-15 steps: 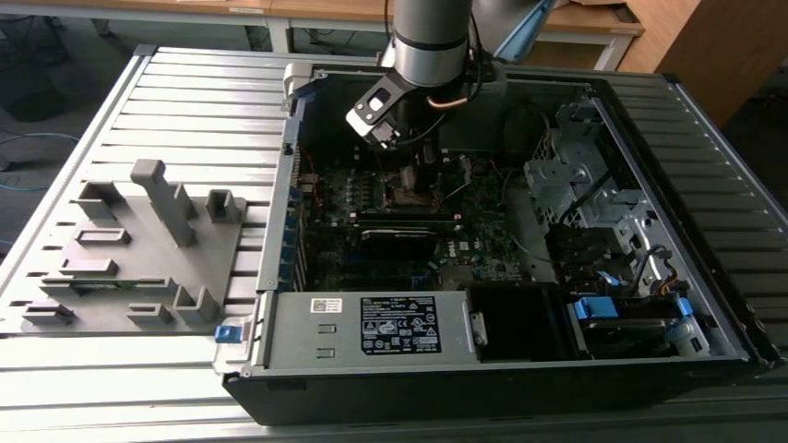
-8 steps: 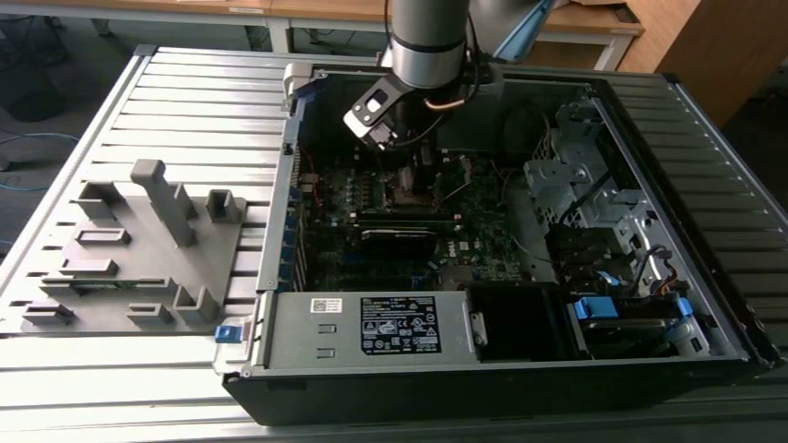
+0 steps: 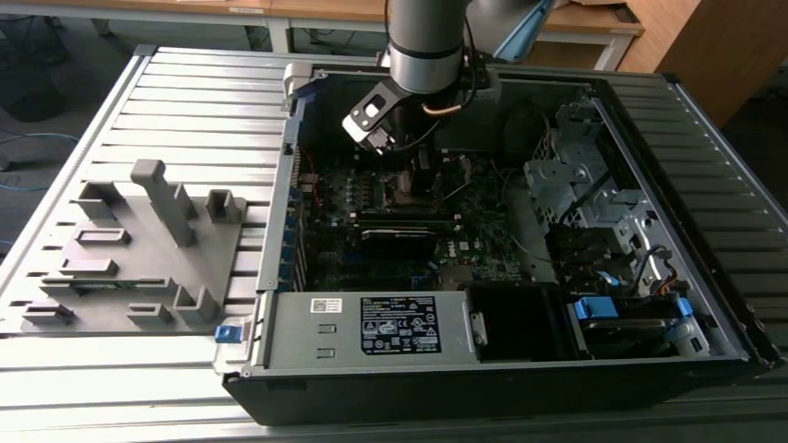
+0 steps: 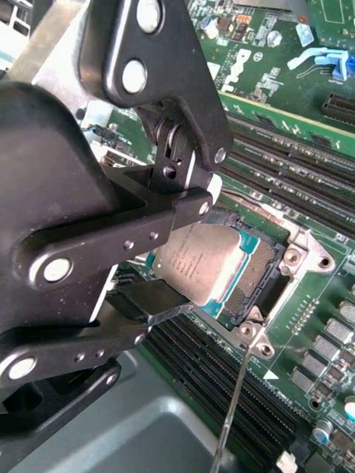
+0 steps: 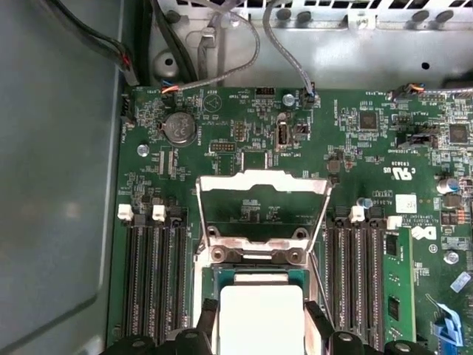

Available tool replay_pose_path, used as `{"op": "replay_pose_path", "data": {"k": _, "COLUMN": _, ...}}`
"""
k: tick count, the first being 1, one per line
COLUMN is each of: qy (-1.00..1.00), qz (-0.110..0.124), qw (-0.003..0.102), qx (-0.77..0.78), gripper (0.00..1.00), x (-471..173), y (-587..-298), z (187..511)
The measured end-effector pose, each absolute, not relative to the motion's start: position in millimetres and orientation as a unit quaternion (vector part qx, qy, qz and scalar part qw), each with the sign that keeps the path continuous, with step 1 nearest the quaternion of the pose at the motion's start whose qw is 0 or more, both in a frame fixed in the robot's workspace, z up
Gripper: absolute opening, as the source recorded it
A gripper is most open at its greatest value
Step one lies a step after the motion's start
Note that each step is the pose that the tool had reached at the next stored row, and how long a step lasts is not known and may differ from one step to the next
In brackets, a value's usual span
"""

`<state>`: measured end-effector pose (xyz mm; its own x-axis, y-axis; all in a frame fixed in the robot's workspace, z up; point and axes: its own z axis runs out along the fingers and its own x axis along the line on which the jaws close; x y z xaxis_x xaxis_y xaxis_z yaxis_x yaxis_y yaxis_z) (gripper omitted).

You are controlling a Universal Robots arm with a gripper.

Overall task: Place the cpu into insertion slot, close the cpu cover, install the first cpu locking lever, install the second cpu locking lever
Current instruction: 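Place the cpu into insertion slot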

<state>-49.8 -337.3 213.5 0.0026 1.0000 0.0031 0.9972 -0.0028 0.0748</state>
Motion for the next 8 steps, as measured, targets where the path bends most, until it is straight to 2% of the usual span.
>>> {"op": "replay_pose_path", "data": {"k": 8, "qy": 0.705, "qz": 0.028, "qw": 0.025, "qx": 0.708, "gripper": 0.54, "x": -52.3, "y": -337.2, "z": 207.4}}
